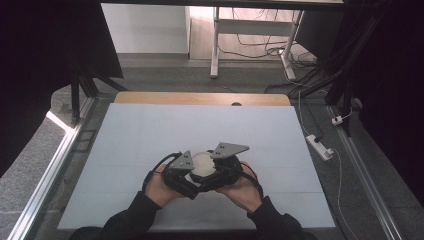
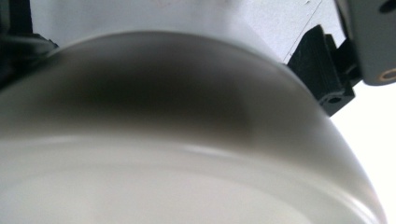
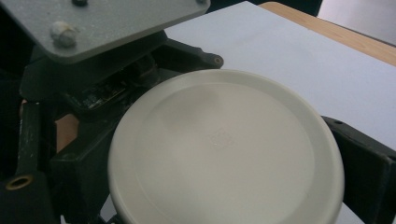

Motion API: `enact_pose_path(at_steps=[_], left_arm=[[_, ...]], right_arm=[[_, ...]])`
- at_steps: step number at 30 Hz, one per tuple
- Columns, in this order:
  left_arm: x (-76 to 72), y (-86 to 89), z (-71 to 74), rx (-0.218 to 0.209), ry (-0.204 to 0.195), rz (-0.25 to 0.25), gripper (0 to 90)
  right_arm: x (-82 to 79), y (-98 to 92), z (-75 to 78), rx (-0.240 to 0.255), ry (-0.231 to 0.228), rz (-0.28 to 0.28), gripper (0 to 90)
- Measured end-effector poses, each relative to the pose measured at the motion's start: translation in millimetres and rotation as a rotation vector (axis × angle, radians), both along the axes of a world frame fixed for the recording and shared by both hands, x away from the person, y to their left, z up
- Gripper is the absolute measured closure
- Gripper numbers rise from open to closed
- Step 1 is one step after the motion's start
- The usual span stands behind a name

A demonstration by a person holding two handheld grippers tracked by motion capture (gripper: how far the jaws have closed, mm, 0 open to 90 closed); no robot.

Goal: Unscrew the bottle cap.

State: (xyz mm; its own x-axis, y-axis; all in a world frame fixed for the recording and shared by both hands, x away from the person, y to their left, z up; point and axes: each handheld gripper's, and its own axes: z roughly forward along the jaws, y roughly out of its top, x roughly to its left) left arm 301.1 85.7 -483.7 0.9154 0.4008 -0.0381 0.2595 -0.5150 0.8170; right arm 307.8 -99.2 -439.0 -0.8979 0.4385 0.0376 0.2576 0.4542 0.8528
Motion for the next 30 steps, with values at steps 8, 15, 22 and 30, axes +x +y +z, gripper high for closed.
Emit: enact_pose_path(at_steps=[8,15,22,30], left_arm=[[2.9,3.6,1.3,-0.016,0.008,-0.081,7.4],[3.2,3.4,0.6,-0.018,0.022,-0.129,7.4],[0.4,3.0,1.4,-0.023,0.015,-0.206,7.4],[-0.2,2.4,2.1,-0.017,0.003,-0.16,7.3]], right_arm=[[8.0,-5.7,2.6,0.016,0.018,0.128,7.6],[19.1,-11.0,1.0,0.028,0.05,0.276,7.5],[27.5,-15.3,1.5,0.043,0.058,0.464,7.4],[25.8,-15.4,0.9,0.04,0.058,0.423,1.0]])
